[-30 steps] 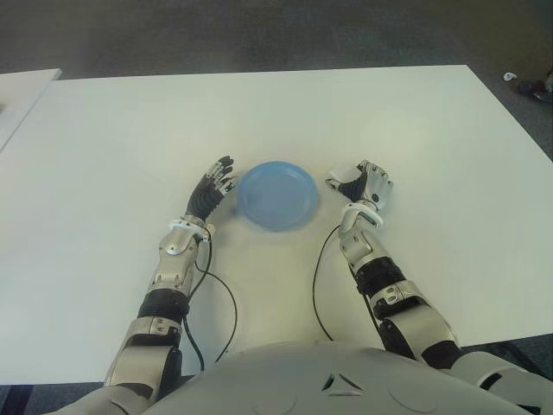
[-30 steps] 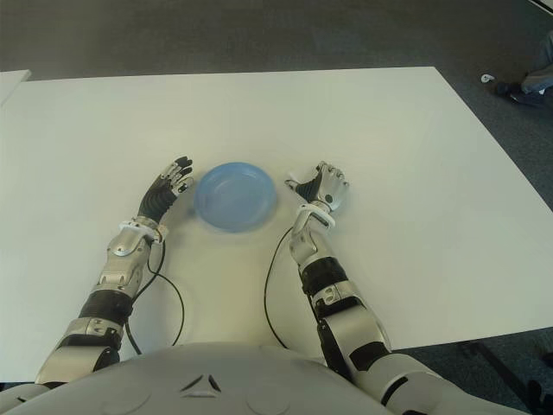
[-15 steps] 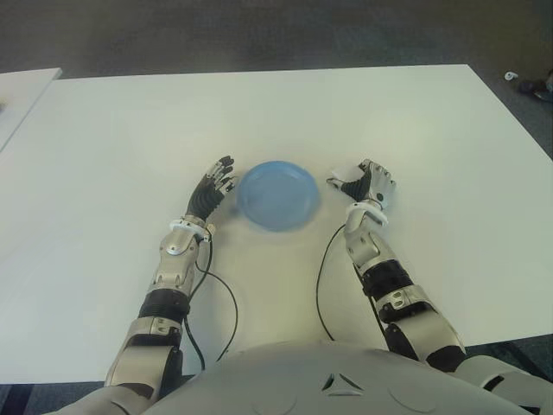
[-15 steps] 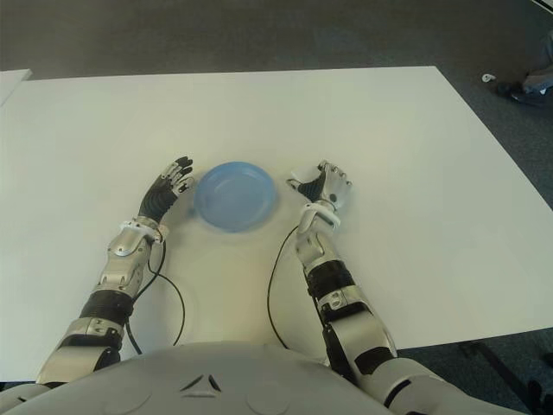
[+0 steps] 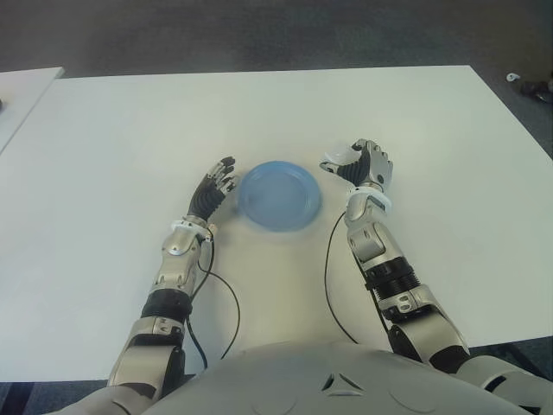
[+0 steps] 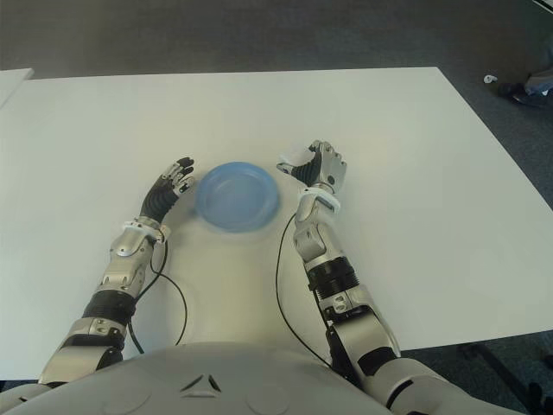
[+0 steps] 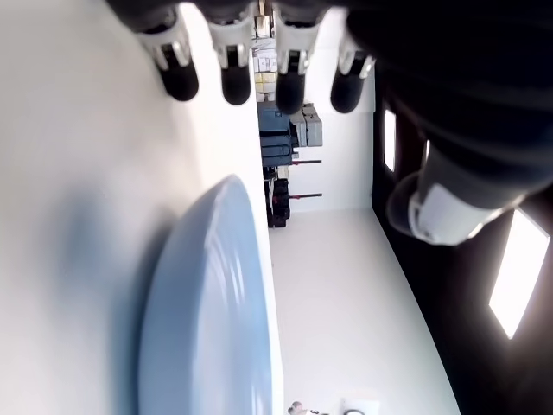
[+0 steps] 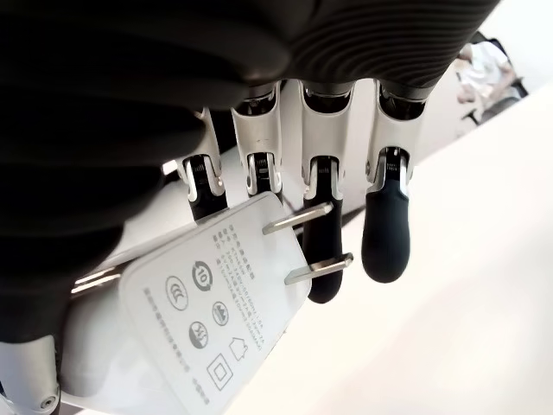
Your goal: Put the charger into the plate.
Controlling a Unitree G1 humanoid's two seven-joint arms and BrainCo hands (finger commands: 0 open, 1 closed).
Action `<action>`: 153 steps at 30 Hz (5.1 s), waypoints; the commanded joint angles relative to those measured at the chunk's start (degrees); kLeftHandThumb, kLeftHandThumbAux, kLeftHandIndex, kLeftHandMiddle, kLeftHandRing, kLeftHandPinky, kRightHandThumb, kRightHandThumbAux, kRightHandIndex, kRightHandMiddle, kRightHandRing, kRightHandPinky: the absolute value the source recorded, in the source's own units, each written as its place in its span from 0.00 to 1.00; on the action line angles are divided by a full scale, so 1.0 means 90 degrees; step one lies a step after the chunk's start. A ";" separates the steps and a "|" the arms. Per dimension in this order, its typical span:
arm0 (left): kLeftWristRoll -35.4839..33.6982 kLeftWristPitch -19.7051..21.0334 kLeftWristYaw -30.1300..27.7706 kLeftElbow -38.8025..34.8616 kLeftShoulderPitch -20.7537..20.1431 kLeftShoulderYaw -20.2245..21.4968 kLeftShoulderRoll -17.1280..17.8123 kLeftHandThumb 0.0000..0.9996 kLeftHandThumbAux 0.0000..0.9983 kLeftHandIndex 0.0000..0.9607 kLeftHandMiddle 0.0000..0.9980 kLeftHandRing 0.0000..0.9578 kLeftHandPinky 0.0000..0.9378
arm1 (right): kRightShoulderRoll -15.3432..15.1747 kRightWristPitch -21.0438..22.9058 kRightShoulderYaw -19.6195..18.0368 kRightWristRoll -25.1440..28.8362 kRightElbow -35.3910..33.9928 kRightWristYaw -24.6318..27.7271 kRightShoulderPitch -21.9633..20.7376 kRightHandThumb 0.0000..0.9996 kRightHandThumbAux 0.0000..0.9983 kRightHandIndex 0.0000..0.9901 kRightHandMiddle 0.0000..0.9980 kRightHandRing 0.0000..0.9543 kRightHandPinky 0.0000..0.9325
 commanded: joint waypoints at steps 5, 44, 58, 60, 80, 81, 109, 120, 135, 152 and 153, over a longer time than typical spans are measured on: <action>0.0098 0.0009 0.0030 0.0328 0.0048 -0.0045 -0.0099 0.00 0.54 0.11 0.14 0.11 0.09 | -0.0030 -0.0222 0.0198 0.0104 -0.0252 0.0556 -0.0089 1.00 0.66 0.47 0.46 0.60 0.45; 0.0232 0.0081 0.0674 0.0313 0.0024 -0.0017 -0.0440 0.00 0.54 0.09 0.14 0.12 0.08 | 0.0820 -0.1140 0.1334 0.0172 0.1132 0.1162 -0.0556 1.00 0.67 0.42 0.53 0.52 0.45; 0.0144 0.0198 0.0744 0.0288 0.0006 0.0104 -0.0551 0.00 0.57 0.07 0.13 0.10 0.03 | 0.0980 -0.1518 0.1407 0.0197 0.1402 0.0676 -0.0435 1.00 0.67 0.41 0.53 0.52 0.45; 0.0118 0.0201 0.0696 0.0273 0.0005 0.0113 -0.0558 0.00 0.58 0.07 0.13 0.10 0.03 | 0.0946 -0.1578 0.1432 0.0166 0.1360 0.0638 -0.0378 1.00 0.67 0.42 0.53 0.55 0.44; -0.0059 0.0813 0.0507 -0.0025 0.0037 0.0132 -0.0460 0.00 0.54 0.05 0.07 0.06 0.08 | 0.0033 -0.1459 0.2032 -0.0595 0.0274 0.1945 -0.0156 0.33 0.14 0.00 0.00 0.00 0.00; -0.0066 0.0811 0.0497 -0.0024 0.0036 0.0137 -0.0456 0.00 0.54 0.05 0.07 0.06 0.08 | -0.0007 -0.1460 0.2047 -0.0627 0.0243 0.1997 -0.0152 0.32 0.14 0.00 0.00 0.00 0.00; 0.0017 0.0362 0.0248 0.0150 0.0036 0.0119 -0.0315 0.00 0.55 0.04 0.08 0.09 0.12 | -0.0578 -0.1686 0.1696 -0.0788 -0.0543 0.2146 0.0220 0.30 0.08 0.00 0.00 0.00 0.00; -0.0033 0.0129 0.0316 0.0431 -0.0036 0.0216 -0.0341 0.00 0.57 0.06 0.11 0.10 0.06 | -0.0526 -0.3257 -0.0066 0.1038 0.0068 0.0912 0.0468 0.26 0.22 0.00 0.00 0.00 0.00; -0.0141 0.0104 0.0056 0.0559 -0.0057 0.0258 -0.0220 0.00 0.53 0.07 0.14 0.12 0.09 | 0.0424 -0.4745 -0.2580 0.5335 0.1710 0.2335 0.0482 0.16 0.69 0.00 0.00 0.00 0.01; -0.0210 0.0173 -0.0111 0.0521 0.0028 0.0323 -0.0018 0.00 0.55 0.05 0.12 0.09 0.06 | 0.0628 -0.5071 -0.3131 0.6264 0.2460 0.3621 0.0605 0.14 0.69 0.02 0.07 0.04 0.02; -0.0209 0.0183 -0.0114 0.0511 0.0036 0.0326 -0.0005 0.00 0.56 0.05 0.12 0.10 0.07 | 0.0619 -0.5114 -0.3127 0.6239 0.2521 0.3655 0.0604 0.14 0.68 0.02 0.08 0.04 0.02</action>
